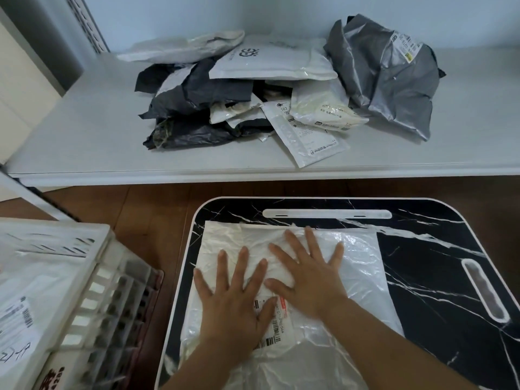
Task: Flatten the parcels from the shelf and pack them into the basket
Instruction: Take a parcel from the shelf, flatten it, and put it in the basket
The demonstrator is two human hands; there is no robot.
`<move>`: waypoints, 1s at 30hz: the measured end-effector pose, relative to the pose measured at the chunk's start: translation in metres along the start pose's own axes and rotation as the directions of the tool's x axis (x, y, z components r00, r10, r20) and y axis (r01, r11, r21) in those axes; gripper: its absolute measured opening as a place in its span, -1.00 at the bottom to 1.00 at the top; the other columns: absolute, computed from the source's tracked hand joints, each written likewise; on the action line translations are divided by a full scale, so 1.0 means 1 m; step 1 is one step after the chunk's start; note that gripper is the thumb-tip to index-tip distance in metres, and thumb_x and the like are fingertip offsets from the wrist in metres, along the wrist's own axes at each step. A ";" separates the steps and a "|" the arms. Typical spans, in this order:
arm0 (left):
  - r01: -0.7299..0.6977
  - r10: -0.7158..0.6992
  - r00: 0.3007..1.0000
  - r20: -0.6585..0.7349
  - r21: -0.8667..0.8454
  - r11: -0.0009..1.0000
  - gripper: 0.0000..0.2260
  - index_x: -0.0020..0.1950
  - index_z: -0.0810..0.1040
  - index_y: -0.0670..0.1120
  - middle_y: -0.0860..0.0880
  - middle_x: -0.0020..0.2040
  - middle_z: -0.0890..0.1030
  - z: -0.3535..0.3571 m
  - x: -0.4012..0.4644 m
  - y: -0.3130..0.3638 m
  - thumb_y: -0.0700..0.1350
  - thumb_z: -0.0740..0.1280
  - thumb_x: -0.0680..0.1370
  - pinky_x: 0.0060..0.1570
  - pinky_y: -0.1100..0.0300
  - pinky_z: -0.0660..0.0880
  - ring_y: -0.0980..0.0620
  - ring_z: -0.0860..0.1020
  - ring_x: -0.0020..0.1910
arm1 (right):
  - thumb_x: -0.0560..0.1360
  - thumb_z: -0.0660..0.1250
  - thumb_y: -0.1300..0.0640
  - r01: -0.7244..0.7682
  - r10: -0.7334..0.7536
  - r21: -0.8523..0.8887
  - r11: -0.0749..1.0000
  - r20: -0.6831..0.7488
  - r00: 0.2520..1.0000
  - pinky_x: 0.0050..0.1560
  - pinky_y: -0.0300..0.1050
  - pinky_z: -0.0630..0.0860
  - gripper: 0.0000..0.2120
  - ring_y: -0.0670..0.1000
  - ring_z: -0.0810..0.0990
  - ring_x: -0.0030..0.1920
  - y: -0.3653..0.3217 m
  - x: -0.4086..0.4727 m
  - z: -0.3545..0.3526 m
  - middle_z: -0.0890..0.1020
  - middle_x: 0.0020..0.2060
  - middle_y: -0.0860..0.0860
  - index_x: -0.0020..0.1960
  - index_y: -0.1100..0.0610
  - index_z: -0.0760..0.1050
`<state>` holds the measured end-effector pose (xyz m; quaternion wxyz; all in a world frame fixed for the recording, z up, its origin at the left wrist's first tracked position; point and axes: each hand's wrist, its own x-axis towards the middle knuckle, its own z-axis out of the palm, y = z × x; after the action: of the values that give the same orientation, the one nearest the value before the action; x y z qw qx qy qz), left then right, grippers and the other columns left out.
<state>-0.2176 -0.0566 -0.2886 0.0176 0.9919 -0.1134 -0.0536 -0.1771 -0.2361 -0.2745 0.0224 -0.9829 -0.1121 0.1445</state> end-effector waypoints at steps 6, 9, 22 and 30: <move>-0.001 0.001 1.000 0.023 -0.003 1.000 -0.42 0.52 0.19 0.16 -0.04 0.56 0.14 0.000 0.001 0.000 0.35 -0.07 0.56 0.26 -0.48 0.08 -0.29 0.12 0.50 | 0.23 -0.29 -0.66 -0.271 0.266 0.033 0.962 0.112 0.958 0.32 0.51 -0.33 -0.07 0.12 -0.60 0.39 0.034 -0.036 0.001 -0.52 0.43 0.00 0.43 -0.25 -0.51; -0.008 0.008 0.999 0.052 0.000 1.000 -0.43 0.52 0.20 0.16 -0.04 0.56 0.16 -0.001 0.001 -0.001 0.34 -0.07 0.56 0.25 -0.49 0.10 -0.29 0.16 0.49 | 0.14 -0.37 -0.68 -0.346 0.335 0.041 0.937 0.167 0.927 0.37 0.44 -0.34 0.07 0.15 -0.63 0.36 0.038 -0.057 0.001 -0.58 0.38 0.10 0.45 -0.10 -0.55; -0.111 0.104 0.963 0.250 0.015 0.994 -0.25 0.40 -0.48 0.27 0.07 0.40 -0.59 -0.021 -0.003 -0.016 0.56 -0.27 0.36 0.30 -0.44 -0.36 -0.17 -0.52 0.41 | 0.08 0.20 -0.65 -0.076 0.059 0.035 0.996 0.358 0.932 0.32 0.43 -0.45 0.27 0.11 -0.73 0.28 0.010 -0.129 0.004 -0.68 0.31 0.04 0.37 -0.23 -0.62; 0.014 -0.017 0.963 0.267 0.012 1.000 -0.39 0.50 -0.33 0.20 0.01 0.47 -0.49 -0.030 -0.037 0.006 0.37 -0.31 0.50 0.37 -0.38 -0.29 -0.21 -0.44 0.45 | 0.09 0.28 -0.58 -0.118 0.103 0.014 0.993 0.392 0.914 0.35 0.42 -0.42 0.26 0.17 -0.67 0.31 0.012 -0.128 -0.003 -0.64 0.33 0.09 0.31 -0.24 -0.63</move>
<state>-0.2513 -0.0534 -0.2543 -0.0032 0.9766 -0.1072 -0.1866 -0.2927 -0.2767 -0.2373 0.0098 -0.9385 -0.0559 0.3407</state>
